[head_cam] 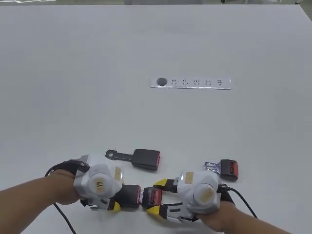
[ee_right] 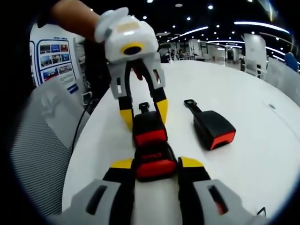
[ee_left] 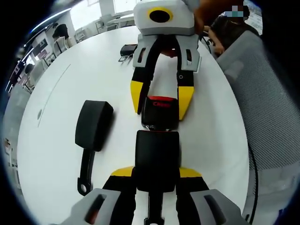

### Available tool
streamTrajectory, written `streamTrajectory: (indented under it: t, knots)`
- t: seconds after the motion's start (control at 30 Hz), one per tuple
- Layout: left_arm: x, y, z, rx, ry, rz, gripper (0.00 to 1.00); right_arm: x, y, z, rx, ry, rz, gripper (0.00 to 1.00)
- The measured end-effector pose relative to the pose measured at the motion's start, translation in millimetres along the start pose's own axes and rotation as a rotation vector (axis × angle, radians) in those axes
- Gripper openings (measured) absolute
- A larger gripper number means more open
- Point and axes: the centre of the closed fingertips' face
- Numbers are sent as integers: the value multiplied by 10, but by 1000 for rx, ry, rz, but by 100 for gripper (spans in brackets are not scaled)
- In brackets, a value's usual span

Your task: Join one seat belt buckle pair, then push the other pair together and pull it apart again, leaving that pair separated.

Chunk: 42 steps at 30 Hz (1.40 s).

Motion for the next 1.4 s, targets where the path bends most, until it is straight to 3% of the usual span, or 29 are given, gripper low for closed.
streamTrajectory:
  t: [0.33, 0.5, 0.8, 1.4]
  knots:
    - [9, -12, 21, 75, -38, -37, 33, -22, 3, 11, -5, 5, 58, 35]
    - [17, -2, 29, 126, -62, -58, 33, -17, 6, 20, 13, 7, 73, 35]
    - [12, -8, 42, 183, -100, -74, 33, -17, 8, 28, 43, -1, 84, 34]
    - [20, -5, 38, 193, -114, -83, 32, -30, -17, 38, 64, -12, 64, 34]
Point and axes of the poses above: the centre of the closed fingertips' face, and the gripper's own axes: z roughly backward along the fingers, x roughly to its right, y roughly out of its top, and after that the axes turned 15 degrees about z, right-handed
